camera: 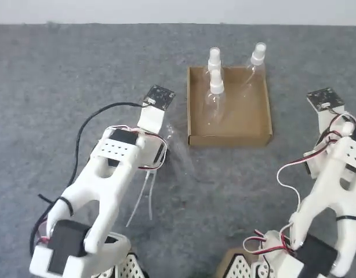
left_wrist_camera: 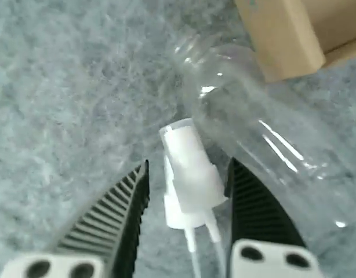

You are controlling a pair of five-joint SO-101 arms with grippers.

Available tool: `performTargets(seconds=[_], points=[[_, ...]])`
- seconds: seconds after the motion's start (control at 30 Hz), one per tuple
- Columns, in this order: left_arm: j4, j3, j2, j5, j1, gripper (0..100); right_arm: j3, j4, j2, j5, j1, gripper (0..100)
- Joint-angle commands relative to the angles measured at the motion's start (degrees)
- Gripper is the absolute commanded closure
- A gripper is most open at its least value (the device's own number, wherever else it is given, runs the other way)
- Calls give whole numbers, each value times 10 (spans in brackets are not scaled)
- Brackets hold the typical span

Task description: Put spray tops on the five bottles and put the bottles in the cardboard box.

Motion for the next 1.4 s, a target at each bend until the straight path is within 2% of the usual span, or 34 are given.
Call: performTargets(seconds=[0.0,0.13,0.43,0.77,1.0,1.2,1.37], points=[[-8,-30,-7,-25,-49,801,-2,-7,-28,7,7,788],[-8,-36,-3,-50,-81,801,-2,-7,-28,5,6,788],[-8,-78,9,-66,-82,801,-2,-6,-28,6,7,788],[-11,-171,157,-69,-77,835,-2,-8,-34,8,8,786],[-28,-196,206,-69,-76,838,-2,-6,-33,6,8,786],[-18,-196,222,-69,-56,938,-2,-6,-33,4,9,788],[11,-194,207,-65,-47,980,-4,-7,-34,4,19,786]])
